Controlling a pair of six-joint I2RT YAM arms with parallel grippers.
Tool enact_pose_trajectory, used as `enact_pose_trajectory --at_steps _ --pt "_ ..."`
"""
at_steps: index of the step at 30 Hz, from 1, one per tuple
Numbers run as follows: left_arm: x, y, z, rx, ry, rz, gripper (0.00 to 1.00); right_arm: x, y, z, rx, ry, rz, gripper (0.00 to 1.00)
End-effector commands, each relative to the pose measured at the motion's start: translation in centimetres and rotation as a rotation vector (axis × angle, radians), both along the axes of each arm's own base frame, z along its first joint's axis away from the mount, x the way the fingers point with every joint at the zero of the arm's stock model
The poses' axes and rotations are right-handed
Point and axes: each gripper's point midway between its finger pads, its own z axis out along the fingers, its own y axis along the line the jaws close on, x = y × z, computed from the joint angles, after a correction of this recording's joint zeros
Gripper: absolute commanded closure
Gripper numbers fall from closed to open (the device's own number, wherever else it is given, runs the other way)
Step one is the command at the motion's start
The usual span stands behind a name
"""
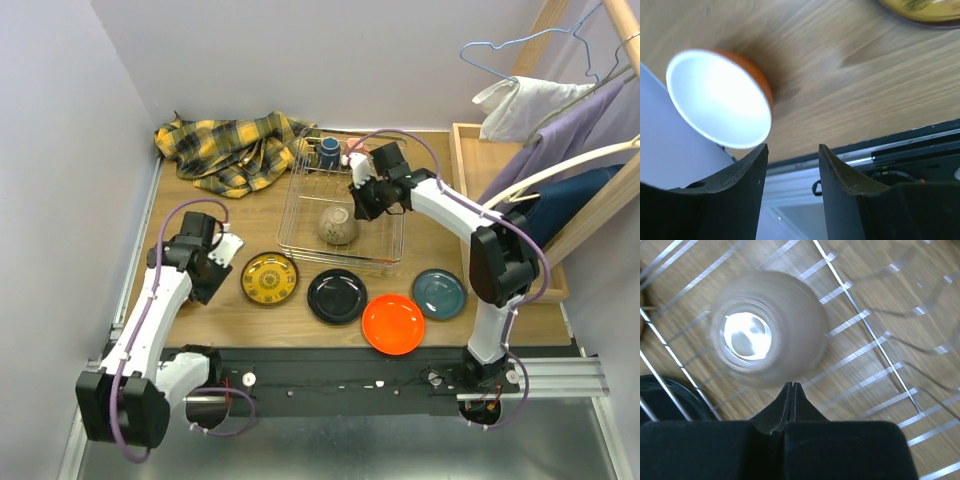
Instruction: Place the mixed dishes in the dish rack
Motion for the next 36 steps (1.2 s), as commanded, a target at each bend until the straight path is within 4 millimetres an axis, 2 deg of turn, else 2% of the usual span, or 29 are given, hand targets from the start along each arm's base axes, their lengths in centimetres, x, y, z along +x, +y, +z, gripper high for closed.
enact_pose_trajectory --at_steps 1,5,8,11,12,15,16,17,19,22,23,24,25,26,27,30,33,35,36 --pt "-1.3 4.8 -0.5 0.06 0.089 0.154 0.47 -1.7 3.7 -0.3 0.01 0.031 0.112 1.0" --pt "-1.0 6.7 0.0 0.039 0.088 0.191 0.47 -2.2 5.5 -1.6 0.012 0.051 0.136 0.99" --pt "-1.3 7.5 0.2 0.038 0.099 0.171 0.48 -2.3 7.1 -1.3 0.029 0.04 0.148 0.99" --pt "-1.9 7.3 -0.2 0.021 0.123 0.148 0.48 -1.9 9.0 -1.0 0.047 0.017 0.162 0.99" --pt "-2.0 7.0 -0.3 0.008 0.125 0.141 0.48 -1.8 9.5 -1.5 0.046 0.019 0.165 0.99" --pt "-2.3 6.6 -0.3 -0.009 0.121 0.135 0.48 -1.2 11.3 -0.7 0.066 -0.016 0.176 1.0" --pt "-2.3 6.5 -0.3 -0.015 0.121 0.132 0.48 -1.2 11.8 -1.2 0.06 -0.014 0.181 1.0" --pt "-2.4 6.4 -0.3 -0.018 0.125 0.128 0.48 -0.7 12.4 -0.6 0.07 -0.036 0.181 0.99" --pt "-2.7 6.2 -0.3 -0.024 0.135 0.121 0.48 -0.2 12.8 -0.7 0.061 -0.046 0.175 0.99" --pt "-3.1 6.2 -0.6 -0.024 0.154 0.109 0.48 0.8 13.0 1.2 0.064 -0.095 0.161 0.99" --pt "-3.2 6.1 -0.7 -0.024 0.158 0.102 0.48 0.9 13.0 2.7 0.073 -0.125 0.162 1.0" --pt "-3.3 6.1 -0.9 -0.025 0.168 0.093 0.48 0.9 12.6 3.4 0.069 -0.139 0.158 0.92" --pt "-3.4 6.1 -1.1 -0.025 0.17 0.09 0.48 0.8 12.4 4.1 0.068 -0.157 0.16 0.76" --pt "-3.4 6.2 -1.2 -0.021 0.173 0.09 0.48 0.6 12.2 6.2 0.086 -0.193 0.163 0.59" --pt "-3.5 6.2 -1.5 -0.021 0.183 0.09 0.49 0.3 11.8 6.6 0.081 -0.203 0.164 0.41" --pt "-3.5 6.6 -1.6 -0.005 0.207 0.106 0.5 -0.3 11.1 9.5 0.095 -0.249 0.17 0.3" --pt "-3.3 7.1 -1.8 0.022 0.202 0.13 0.52 -0.7 10.3 11.3 0.092 -0.278 0.153 0.24" --pt "-3.3 7.5 -1.9 0.04 0.195 0.137 0.52 -0.6 10.1 12.2 0.089 -0.281 0.142 0.24" --pt "-3.3 7.5 -2.2 0.045 0.191 0.128 0.53 -1.1 9.6 11.9 0.066 -0.247 0.139 0.24"
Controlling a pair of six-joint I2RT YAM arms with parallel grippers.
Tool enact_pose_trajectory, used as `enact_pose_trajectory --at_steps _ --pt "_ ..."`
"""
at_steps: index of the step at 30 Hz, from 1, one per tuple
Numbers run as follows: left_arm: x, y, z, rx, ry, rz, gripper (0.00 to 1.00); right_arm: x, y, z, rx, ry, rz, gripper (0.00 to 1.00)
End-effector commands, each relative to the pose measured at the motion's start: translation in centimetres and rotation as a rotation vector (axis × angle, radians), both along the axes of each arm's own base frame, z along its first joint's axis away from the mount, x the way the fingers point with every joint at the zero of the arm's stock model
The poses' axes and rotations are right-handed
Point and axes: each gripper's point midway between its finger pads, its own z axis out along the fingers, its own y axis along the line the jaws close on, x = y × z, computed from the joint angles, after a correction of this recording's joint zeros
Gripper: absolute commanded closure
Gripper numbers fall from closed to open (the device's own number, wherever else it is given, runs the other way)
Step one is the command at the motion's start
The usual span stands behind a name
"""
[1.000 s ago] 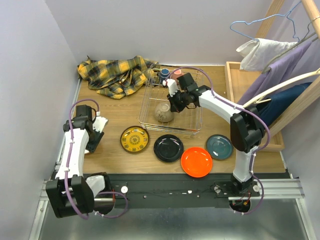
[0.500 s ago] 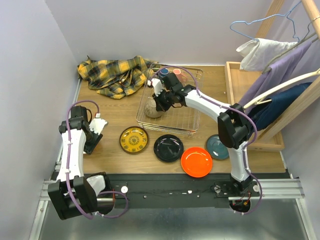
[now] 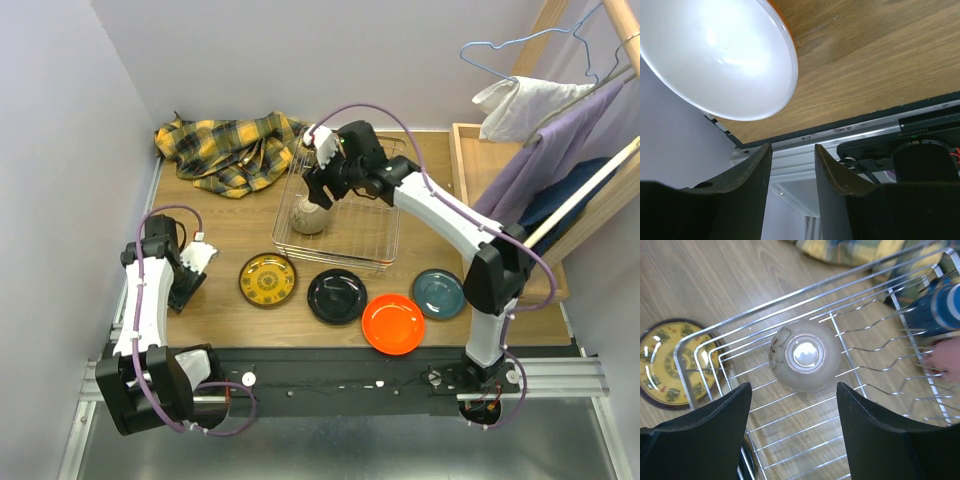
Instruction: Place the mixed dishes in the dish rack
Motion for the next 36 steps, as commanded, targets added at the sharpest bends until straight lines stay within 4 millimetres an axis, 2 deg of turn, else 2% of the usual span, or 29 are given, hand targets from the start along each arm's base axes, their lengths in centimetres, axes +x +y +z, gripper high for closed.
enact_pose_trajectory --at_steps 1,2,4,8,9,13,16,19,30,36 --pt "-0.4 0.8 -0.9 0.043 0.005 0.008 0.53 -0.9 -1.6 1.3 -0.063 0.025 -0.029 0.24" --pt "-0.5 0.8 -1.2 0.043 0.008 0.004 0.54 -0.6 -1.4 2.1 -0.062 0.017 -0.032 0.24" --pt "-0.8 0.5 -2.0 0.032 0.014 -0.003 0.54 -0.8 -1.8 0.9 -0.104 0.061 -0.041 0.24" --pt "-0.3 0.1 -3.0 0.008 -0.005 -0.004 0.54 -0.3 -1.4 1.5 -0.1 0.064 -0.042 0.24" --pt "0.4 0.2 -2.6 0.008 -0.03 -0.005 0.54 -0.2 -1.2 2.1 -0.089 0.057 -0.045 0.24" --pt "1.9 -1.0 -0.4 -0.066 -0.077 -0.049 0.53 0.0 -1.4 1.8 -0.101 0.06 -0.063 0.24" --pt "1.8 -3.0 1.1 -0.176 -0.043 -0.125 0.53 -0.1 -2.0 1.3 -0.122 0.062 -0.074 0.24" --pt "2.4 -3.4 1.7 -0.198 -0.033 -0.149 0.53 -0.3 -2.2 1.3 -0.12 0.056 -0.078 0.24" --pt "4.8 -1.8 -1.7 -0.145 0.035 -0.095 0.53 -0.2 -3.6 1.5 -0.153 0.016 -0.105 0.24" --pt "5.1 -1.9 -3.2 -0.162 0.074 -0.076 0.54 -0.3 -3.5 1.2 -0.151 0.02 -0.107 0.24"
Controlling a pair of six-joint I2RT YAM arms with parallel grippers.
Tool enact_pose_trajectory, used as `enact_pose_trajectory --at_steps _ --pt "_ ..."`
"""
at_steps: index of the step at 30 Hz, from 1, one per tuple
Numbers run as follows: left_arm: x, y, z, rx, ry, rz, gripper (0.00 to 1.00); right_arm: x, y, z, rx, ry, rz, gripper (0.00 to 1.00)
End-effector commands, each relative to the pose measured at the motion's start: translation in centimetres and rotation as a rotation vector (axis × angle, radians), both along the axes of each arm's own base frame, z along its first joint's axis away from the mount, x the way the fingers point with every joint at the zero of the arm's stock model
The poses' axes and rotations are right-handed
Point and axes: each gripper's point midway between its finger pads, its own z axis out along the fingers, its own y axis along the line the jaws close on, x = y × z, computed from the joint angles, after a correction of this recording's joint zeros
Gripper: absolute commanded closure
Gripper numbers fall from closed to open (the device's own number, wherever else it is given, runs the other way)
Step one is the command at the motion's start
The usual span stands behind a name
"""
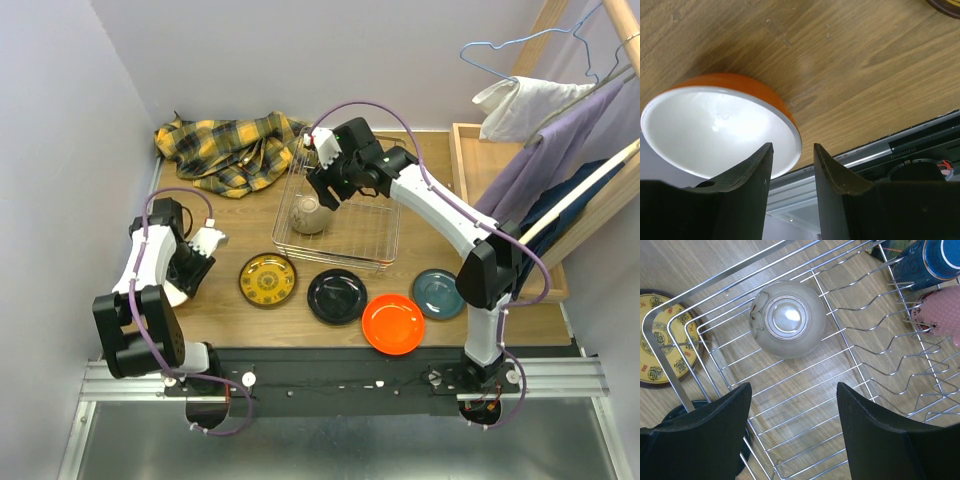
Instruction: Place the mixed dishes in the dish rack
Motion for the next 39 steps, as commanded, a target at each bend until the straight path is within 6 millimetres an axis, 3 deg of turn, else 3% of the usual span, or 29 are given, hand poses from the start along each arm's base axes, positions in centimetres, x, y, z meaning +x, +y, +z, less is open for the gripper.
enact_pose_trajectory --at_steps 1,8,12,14,16,18,21,22,23,24,25,27,28,29,31,32,34,35,36,37,39 --pt "0.2 -0.1 -1.2 -0.004 0.021 0.016 0.54 0.1 -0.5 1.2 -0.003 -0.04 -0.014 0.24" --pt "-0.3 0.4 -2.6 0.032 0.052 0.037 0.61 0.6 -0.5 1.4 -0.001 -0.06 -0.027 0.24" --pt "0.3 0.0 -2.5 0.025 0.023 0.07 0.76 0.3 -0.9 1.5 -0.006 -0.064 -0.032 0.24" --pt "0.6 -0.6 -1.8 0.001 0.016 0.085 0.89 0.2 -1.1 1.2 -0.01 -0.062 -0.031 0.24" --pt "1.0 -0.8 -0.2 -0.013 -0.007 0.104 1.0 0.1 -1.3 1.4 -0.011 -0.071 -0.036 0.24" --pt "1.5 -1.3 1.6 -0.036 -0.049 0.096 1.0 0.1 -1.5 1.7 -0.01 -0.084 -0.042 0.24" --pt "3.1 -2.6 5.9 -0.104 -0.137 0.087 1.0 0.8 -2.1 2.5 -0.025 -0.127 -0.071 0.24" --pt "4.3 -3.0 8.5 -0.125 -0.195 0.078 1.0 1.0 -2.4 2.7 -0.03 -0.143 -0.09 0.24" --pt "5.0 -3.8 9.8 -0.156 -0.224 0.082 1.0 1.9 -3.5 2.8 -0.072 -0.181 -0.144 0.24" --pt "5.9 -5.0 11.0 -0.208 -0.249 0.061 1.0 2.5 -4.0 3.3 -0.08 -0.217 -0.178 0.24" --pt "7.2 -7.1 13.8 -0.316 -0.318 0.026 1.0 3.0 -4.6 3.9 -0.092 -0.251 -0.215 0.24" --pt "8.4 -10.2 16.2 -0.46 -0.353 0.0 1.0 4.8 -7.5 4.9 -0.164 -0.348 -0.356 0.24" --pt "9.1 -13.6 18.6 -0.613 -0.401 -0.082 1.0 5.4 -8.7 5.4 -0.187 -0.379 -0.414 0.22" --pt "9.5 -15.1 19.4 -0.689 -0.415 -0.109 1.0 6.3 -11.3 6.6 -0.22 -0.431 -0.536 0.22" --pt "10.3 -19.3 21.0 -0.852 -0.437 -0.179 1.0 7.0 -13.2 8.0 -0.214 -0.457 -0.598 0.18" --pt "9.9 -21.5 22.2 -0.972 -0.413 -0.212 1.0 7.4 -15.2 8.9 -0.215 -0.468 -0.661 0.16" --pt "11.3 -24.3 23.2 -1.137 -0.375 -0.173 1.0 7.4 -17.1 9.4 -0.213 -0.449 -0.691 0.14" --pt "10.7 -26.3 23.8 -1.214 -0.33 -0.204 1.0 7.5 -18.4 9.5 -0.214 -0.444 -0.711 0.14" --pt "11.4 -27.3 23.8 -1.248 -0.325 -0.198 1.0 7.0 -19.3 10.6 -0.201 -0.457 -0.724 0.14" --pt "12.3 -28.6 24.1 -1.284 -0.389 -0.244 1.0 6.5 -19.9 9.8 -0.217 -0.438 -0.716 0.14" --pt "12.2 -31.3 23.4 -1.308 -0.361 -0.253 1.0 5.5 -21.1 9.6 -0.229 -0.427 -0.705 0.14"
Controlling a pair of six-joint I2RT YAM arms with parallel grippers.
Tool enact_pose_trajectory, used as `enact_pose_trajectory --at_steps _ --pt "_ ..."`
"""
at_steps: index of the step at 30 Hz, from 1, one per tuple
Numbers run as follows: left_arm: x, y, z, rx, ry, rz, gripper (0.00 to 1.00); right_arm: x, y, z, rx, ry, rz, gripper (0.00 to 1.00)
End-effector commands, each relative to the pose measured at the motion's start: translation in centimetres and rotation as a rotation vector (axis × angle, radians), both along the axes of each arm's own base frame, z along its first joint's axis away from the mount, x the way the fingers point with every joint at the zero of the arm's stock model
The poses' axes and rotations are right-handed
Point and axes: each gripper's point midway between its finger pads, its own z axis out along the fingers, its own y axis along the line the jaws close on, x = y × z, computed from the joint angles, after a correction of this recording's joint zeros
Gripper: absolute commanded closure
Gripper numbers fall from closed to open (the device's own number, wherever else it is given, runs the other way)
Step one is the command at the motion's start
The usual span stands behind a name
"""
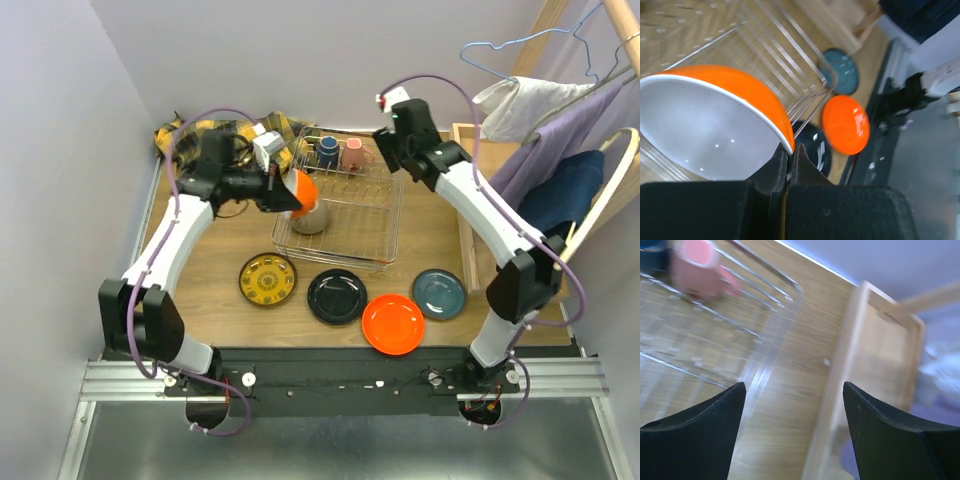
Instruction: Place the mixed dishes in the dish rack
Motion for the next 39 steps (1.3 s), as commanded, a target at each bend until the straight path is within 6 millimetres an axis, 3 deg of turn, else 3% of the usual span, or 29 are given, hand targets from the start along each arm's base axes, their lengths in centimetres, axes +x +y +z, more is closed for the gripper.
enact_pose_trajectory --at_steps 1,2,3,4,6,8,9,11,14,15,24,34,39 --pt "1.0 -7.2 4.1 -0.29 -0.098 -0.159 1.0 -2.7 -4.7 2.8 -0.01 -0.05 -0.081 0.14" --pt "0.7 -8.2 4.3 -0.333 -0.018 -0.155 1.0 -3.4 -5.1 1.2 -0.036 -0.011 -0.068 0.14" --pt "0.2 -9.6 4.4 -0.364 -0.002 -0.182 1.0 -3.8 -5.4 0.8 -0.047 0.0 -0.063 0.14" --pt "0.9 -10.5 4.5 -0.409 -0.058 -0.194 1.0 -4.3 -5.7 0.9 -0.052 0.0 -0.06 0.14" --pt "1.2 -12.1 3.8 -0.459 0.039 -0.197 1.0 -4.9 -6.3 0.0 -0.064 0.03 -0.061 0.14" --pt "1.3 -13.7 4.3 -0.506 0.023 -0.231 1.0 -5.1 -6.3 -0.4 -0.052 0.054 -0.04 0.14" --pt "1.9 -14.4 3.0 -0.515 0.1 -0.227 1.0 -5.3 -6.0 -0.7 -0.043 0.071 -0.022 0.14" --pt "2.1 -15.4 3.4 -0.551 0.082 -0.261 1.0 -5.3 -5.9 -1.0 -0.043 0.08 -0.017 0.14" --pt "3.5 -16.6 2.0 -0.579 0.147 -0.268 1.0 -5.1 -5.7 -1.7 -0.047 0.092 -0.015 0.14" --pt "4.1 -17.0 0.6 -0.574 0.177 -0.265 1.0 -4.9 -5.6 -1.7 -0.044 0.092 -0.011 0.14" --pt "5.5 -18.2 -4.3 -0.527 0.274 -0.246 1.0 -3.5 -4.7 -1.5 -0.028 0.079 0.0 0.14" --pt "5.4 -19.1 -11.7 -0.245 0.436 -0.167 1.0 -3.0 -3.9 -1.9 -0.004 0.081 0.019 0.14" --pt "4.9 -19.1 -13.0 -0.168 0.467 -0.15 1.0 -2.8 -3.5 -1.9 0.011 0.082 0.028 0.14"
